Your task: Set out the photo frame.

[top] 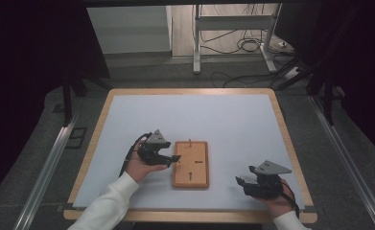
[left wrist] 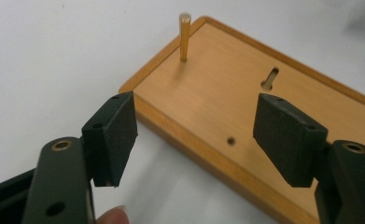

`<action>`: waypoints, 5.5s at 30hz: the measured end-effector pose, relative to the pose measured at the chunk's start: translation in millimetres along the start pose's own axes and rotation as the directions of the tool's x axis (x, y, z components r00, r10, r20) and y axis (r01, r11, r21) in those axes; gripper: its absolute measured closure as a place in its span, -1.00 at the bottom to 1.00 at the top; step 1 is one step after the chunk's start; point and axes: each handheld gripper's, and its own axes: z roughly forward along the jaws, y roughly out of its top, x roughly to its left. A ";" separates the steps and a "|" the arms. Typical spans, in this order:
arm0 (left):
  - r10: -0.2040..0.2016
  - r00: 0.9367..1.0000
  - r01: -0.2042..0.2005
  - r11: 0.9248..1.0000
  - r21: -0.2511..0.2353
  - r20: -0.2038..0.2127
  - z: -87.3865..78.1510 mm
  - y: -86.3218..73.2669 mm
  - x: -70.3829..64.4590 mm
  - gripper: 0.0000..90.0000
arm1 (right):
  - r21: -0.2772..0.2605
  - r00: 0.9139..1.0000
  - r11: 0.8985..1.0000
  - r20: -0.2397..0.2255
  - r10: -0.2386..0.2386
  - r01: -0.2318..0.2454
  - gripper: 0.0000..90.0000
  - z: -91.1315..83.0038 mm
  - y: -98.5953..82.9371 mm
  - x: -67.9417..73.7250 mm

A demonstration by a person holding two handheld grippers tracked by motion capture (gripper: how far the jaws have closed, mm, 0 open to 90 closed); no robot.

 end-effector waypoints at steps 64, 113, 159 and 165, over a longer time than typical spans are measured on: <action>0.027 0.993 -0.028 1.000 0.004 0.111 68.3 35.5 21.5 0.86 | 0.018 1.000 1.000 0.031 -0.006 0.005 -0.37 0.6 -2.8 -0.3; -0.105 0.959 0.081 0.992 0.099 0.262 72.9 46.3 45.7 0.82 | 0.031 0.938 0.938 0.006 -0.346 0.345 -0.73 30.5 23.7 90.4; -0.136 0.968 0.121 0.989 0.082 0.210 75.8 48.9 47.7 0.86 | 0.018 0.784 0.796 0.160 -0.600 0.605 -0.07 66.6 64.5 123.0; -0.128 0.972 0.114 0.990 0.079 0.198 76.2 48.8 47.2 0.81 | 0.015 0.782 0.794 0.159 -0.602 0.608 -0.05 67.1 64.3 123.3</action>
